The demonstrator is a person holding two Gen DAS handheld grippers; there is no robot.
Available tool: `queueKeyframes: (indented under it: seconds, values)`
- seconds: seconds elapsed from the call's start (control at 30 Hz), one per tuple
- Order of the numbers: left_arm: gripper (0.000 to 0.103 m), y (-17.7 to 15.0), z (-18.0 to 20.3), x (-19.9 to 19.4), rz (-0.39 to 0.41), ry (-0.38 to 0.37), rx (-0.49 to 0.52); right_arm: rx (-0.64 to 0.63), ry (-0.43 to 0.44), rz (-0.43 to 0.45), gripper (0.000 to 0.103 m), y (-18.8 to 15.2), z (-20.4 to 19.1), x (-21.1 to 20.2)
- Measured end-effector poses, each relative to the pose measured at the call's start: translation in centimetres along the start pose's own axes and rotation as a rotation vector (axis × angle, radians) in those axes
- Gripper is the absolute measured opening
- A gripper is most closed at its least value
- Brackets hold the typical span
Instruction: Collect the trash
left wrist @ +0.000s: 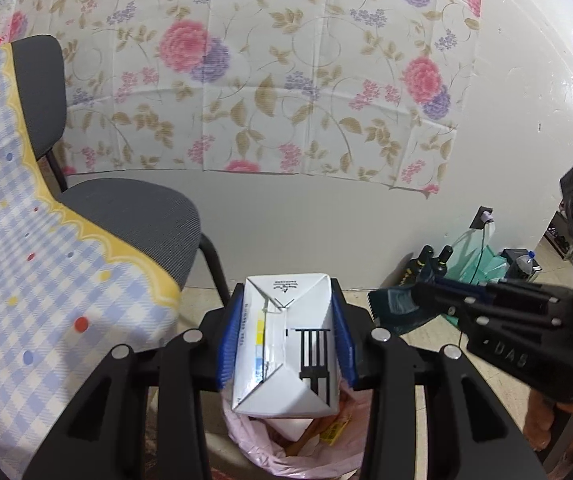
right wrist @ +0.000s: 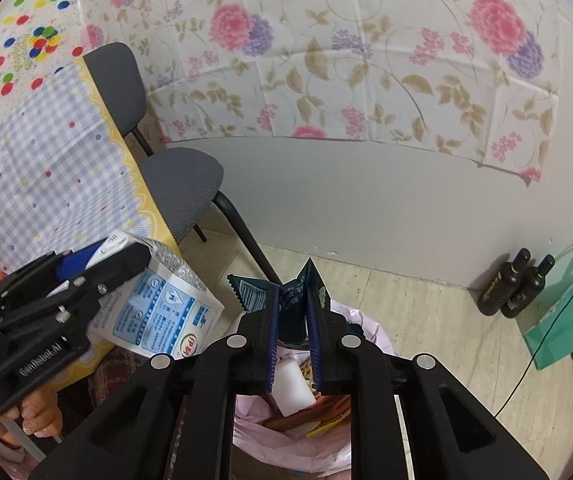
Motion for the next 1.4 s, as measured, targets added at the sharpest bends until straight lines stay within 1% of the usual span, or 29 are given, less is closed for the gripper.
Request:
queueKeyframes:
  seconds: [0.07,0.13,0.3,0.43,0.5,0.57,0.63,0.7,0.73,0.77,0.8,0.83,0.87,0.9,0.97,1.07,1.17,1.3,1.4]
  values:
    - [0.056,0.3,0.2,-0.1,0.007,-0.006,0.0,0.013,0.009,-0.01,0.025,-0.2,0.4,0.2]
    - [0.057,0.5,0.3,-0.2,0.012,-0.011,0.0,0.023,0.01,-0.016,0.032,-0.3,0.5,0.4]
    - [0.059,0.7,-0.7,-0.6,0.012,0.005,-0.03,0.02,-0.011,-0.032,0.035,-0.6,0.7,0.7]
    - [0.061,0.5,-1.9,-0.8,0.007,0.035,-0.055,0.01,-0.067,-0.09,0.036,-1.5,1.4,1.9]
    - [0.062,0.3,-2.6,-1.1,0.005,0.046,-0.068,0.038,-0.043,-0.099,0.037,-1.8,1.4,2.1]
    - [0.065,0.2,-3.3,-1.6,0.009,0.068,-0.07,0.053,-0.021,-0.088,0.046,-1.7,1.2,1.8]
    - [0.071,0.4,-4.2,-2.5,0.02,0.106,-0.073,0.04,-0.015,-0.056,0.049,-0.9,0.5,1.1]
    - [0.076,0.7,-5.1,-3.5,0.032,0.152,-0.078,0.025,-0.001,-0.025,0.054,0.1,-0.4,0.4]
    - [0.078,0.9,-5.6,-4.1,0.039,0.168,-0.08,0.018,0.003,-0.012,0.061,0.5,-0.8,0.2]
    - [0.082,1.1,-6.1,-4.6,0.042,0.188,-0.083,0.008,0.004,0.001,0.065,1.0,-1.3,-0.1]
    - [0.086,1.3,-6.8,-5.2,0.043,0.224,-0.088,-0.005,0.002,0.015,0.069,1.5,-1.8,-0.3]
    - [0.089,1.4,-7.3,-5.7,0.044,0.246,-0.092,-0.016,0.0,0.028,0.079,1.9,-2.3,-0.6]
    - [0.094,1.5,-7.9,-6.3,0.042,0.27,-0.099,-0.022,0.001,0.037,0.088,2.3,-2.6,-0.7]
    - [0.096,1.5,-8.5,-6.9,0.04,0.294,-0.106,-0.031,0.0,0.054,0.088,2.7,-3.0,-1.1]
    - [0.096,1.5,-9.4,-7.9,0.035,0.33,-0.121,-0.053,-0.004,0.074,0.092,3.3,-3.9,-1.6]
    - [0.096,1.4,-10.9,-9.2,0.021,0.398,-0.147,-0.081,0.008,0.081,0.093,4.0,-5.1,-1.9]
    - [0.096,1.1,-12.0,-10.4,0.002,0.443,-0.168,-0.104,0.047,0.092,0.094,4.7,-7.1,-2.5]
    - [0.096,0.5,-13.8,-12.7,-0.003,0.509,-0.198,-0.138,0.14,0.098,0.095,6.1,-10.5,-3.1]
    - [0.096,0.1,-15.4,-14.4,-0.005,0.563,-0.229,-0.182,0.162,0.111,0.096,6.8,-13.0,-3.5]
Point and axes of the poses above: each gripper's, at about its wrist camera, not at the fingertips, and x roughly the way its jaws point, z to its right, y to its top, the point moved 7 cm from there along x, roughly the way its jaws point, and after that the axes turned 1 degree about -z, right-handed, at the moved point
